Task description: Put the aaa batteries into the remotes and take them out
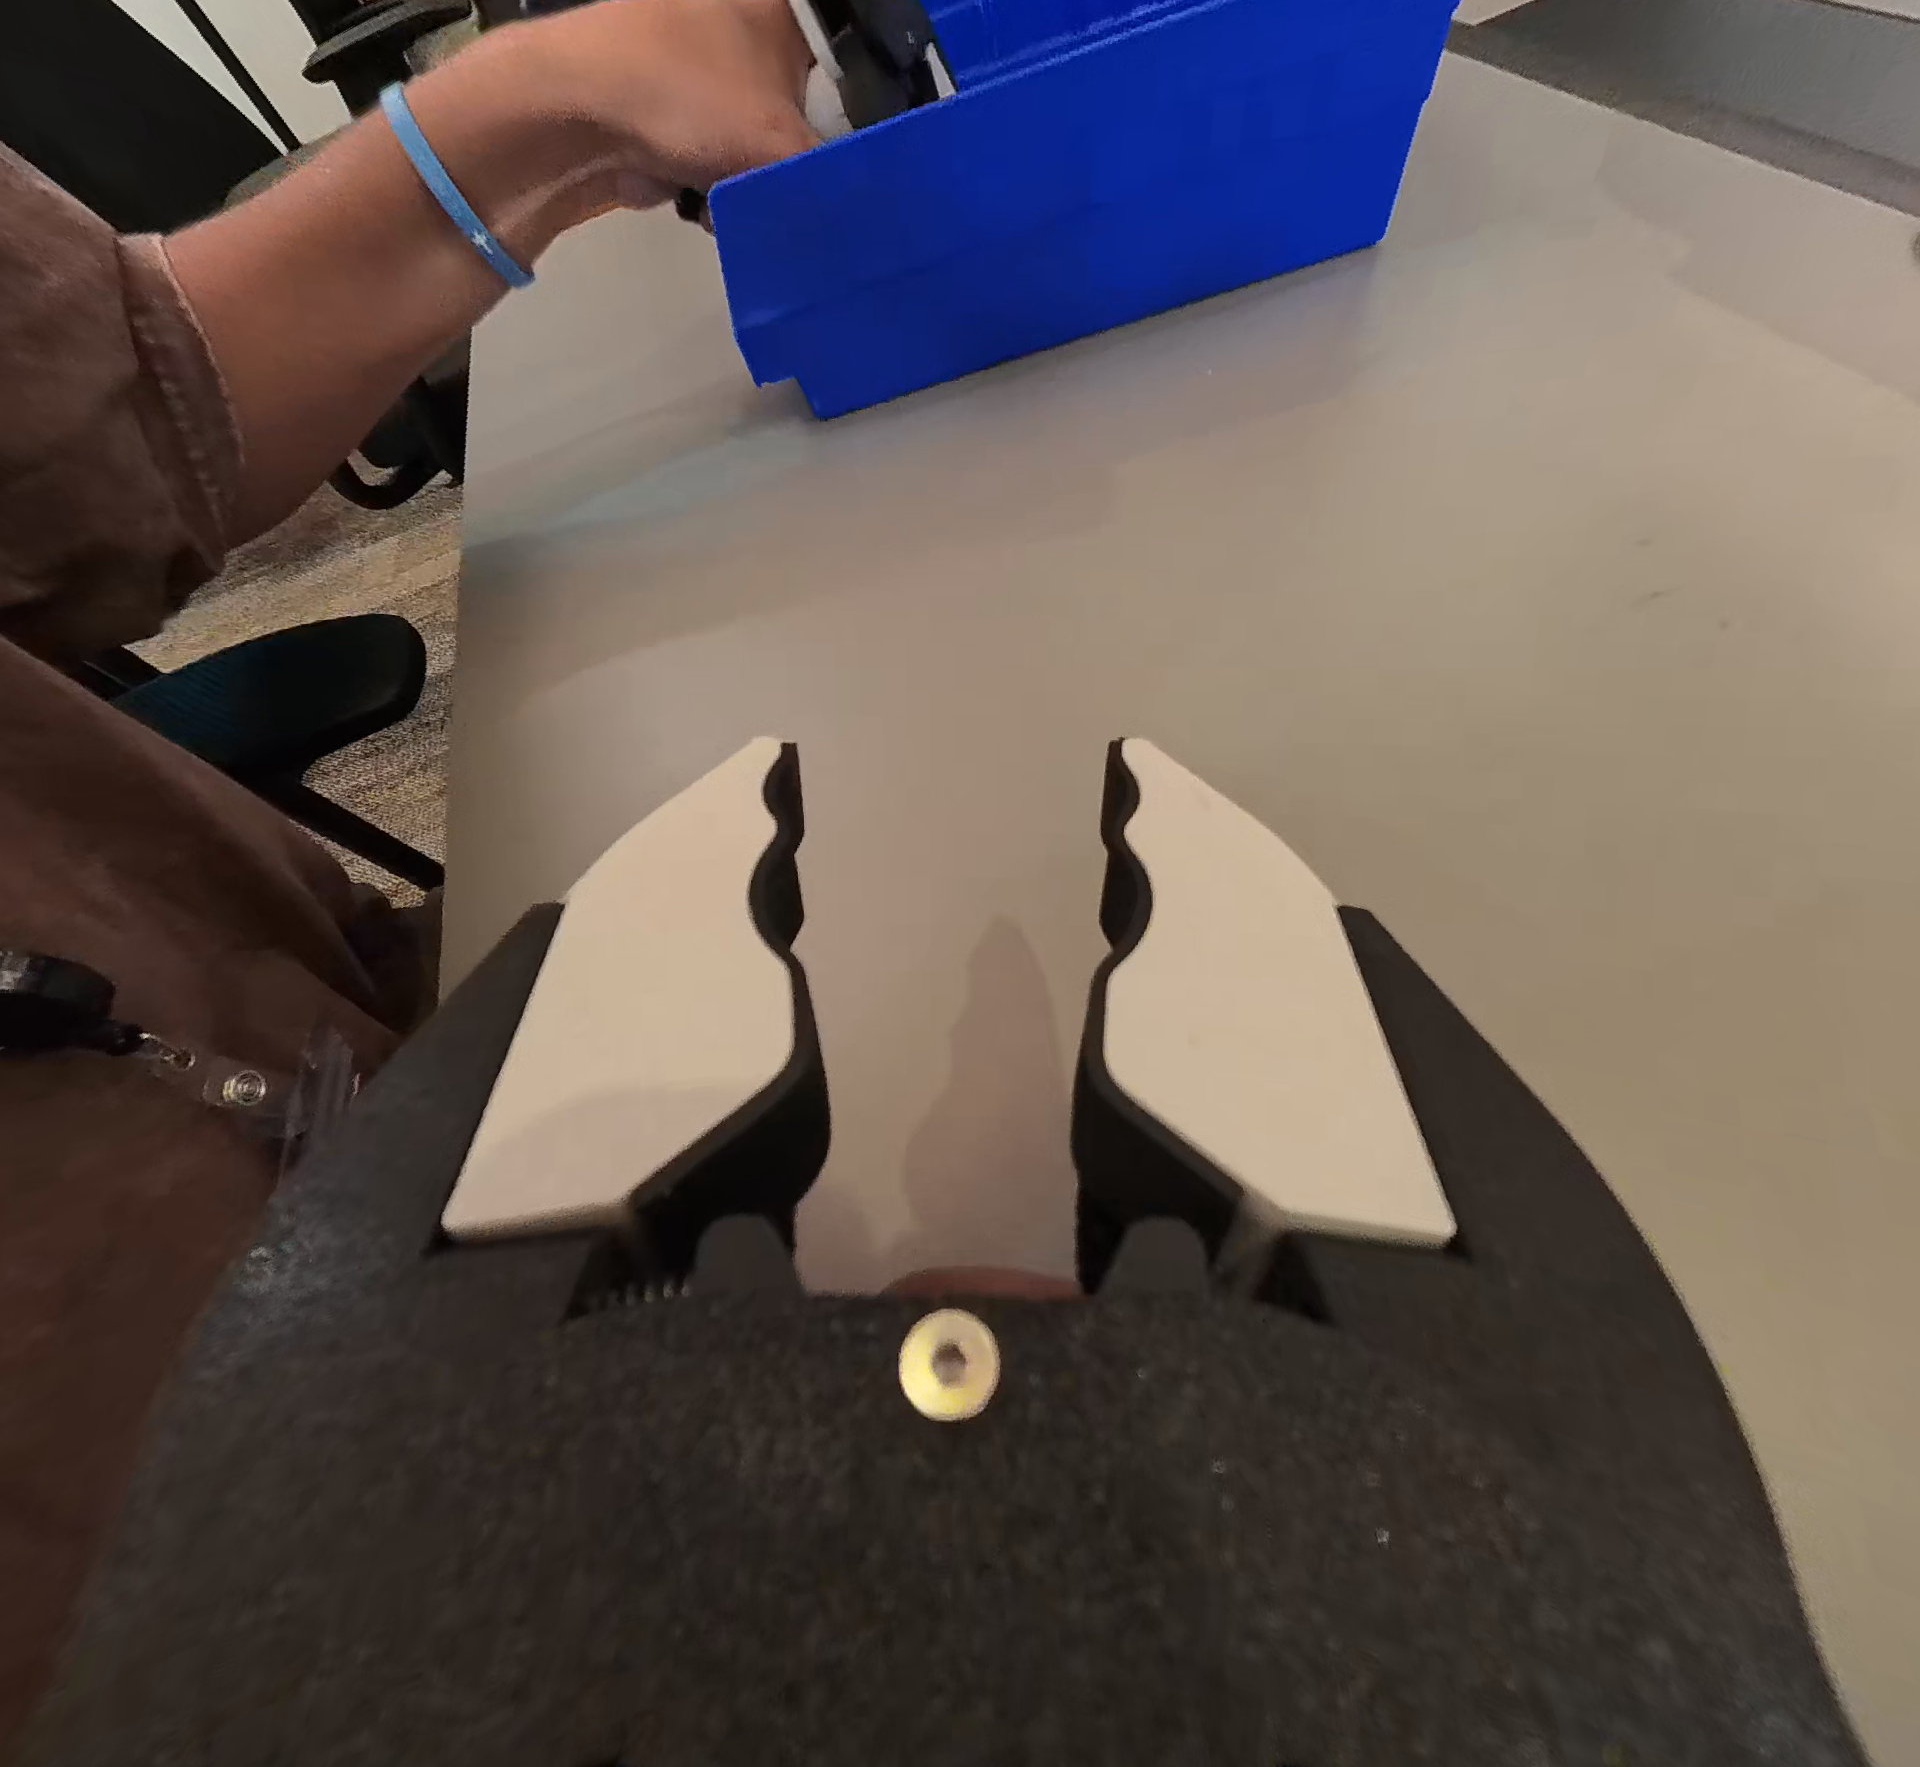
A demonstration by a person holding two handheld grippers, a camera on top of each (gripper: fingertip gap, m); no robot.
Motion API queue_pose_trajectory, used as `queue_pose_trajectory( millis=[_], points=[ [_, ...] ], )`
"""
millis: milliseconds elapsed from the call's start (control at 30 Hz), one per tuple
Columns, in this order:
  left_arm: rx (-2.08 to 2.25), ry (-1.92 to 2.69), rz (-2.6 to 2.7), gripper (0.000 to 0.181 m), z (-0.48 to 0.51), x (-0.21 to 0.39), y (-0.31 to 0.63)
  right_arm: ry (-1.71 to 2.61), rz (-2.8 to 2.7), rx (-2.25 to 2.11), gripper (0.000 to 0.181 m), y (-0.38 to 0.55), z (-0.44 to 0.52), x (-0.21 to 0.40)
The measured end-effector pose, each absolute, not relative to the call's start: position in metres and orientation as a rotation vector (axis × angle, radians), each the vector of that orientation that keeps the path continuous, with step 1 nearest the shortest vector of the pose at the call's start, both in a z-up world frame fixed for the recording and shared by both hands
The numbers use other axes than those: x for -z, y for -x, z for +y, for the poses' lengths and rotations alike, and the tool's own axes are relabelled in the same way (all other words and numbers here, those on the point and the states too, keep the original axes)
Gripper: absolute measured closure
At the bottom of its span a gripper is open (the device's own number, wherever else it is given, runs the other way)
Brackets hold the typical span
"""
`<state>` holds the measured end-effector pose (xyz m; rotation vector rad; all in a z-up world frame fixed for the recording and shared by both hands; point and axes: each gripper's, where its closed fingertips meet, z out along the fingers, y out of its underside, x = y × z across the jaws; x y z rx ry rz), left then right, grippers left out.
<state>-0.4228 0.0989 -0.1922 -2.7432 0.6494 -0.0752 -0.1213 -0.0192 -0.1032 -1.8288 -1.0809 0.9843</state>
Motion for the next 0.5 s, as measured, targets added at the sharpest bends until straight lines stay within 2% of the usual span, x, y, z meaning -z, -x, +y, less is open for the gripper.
queue_pose_trajectory(
  millis=[167, 333, 500],
  points=[
    [0.063, 2.639, 0.562, 0.134, 0.097, 0.171, 0.442, 1.839, -1.06, -0.995, 0.126, 0.116, -0.016, 0.103],
    [0.057, 2.504, 0.471, 0.135, 0.09, 0.123, 0.466, 1.836, -0.981, -1.156, 0.126, 0.122, -0.004, 0.1],
    [0.279, 2.285, 0.594, 0.135, 0.077, 0.059, 0.412, 1.638, -0.934, -1.426, 0.122, 0.143, 0.009, 0.078]
  ],
)
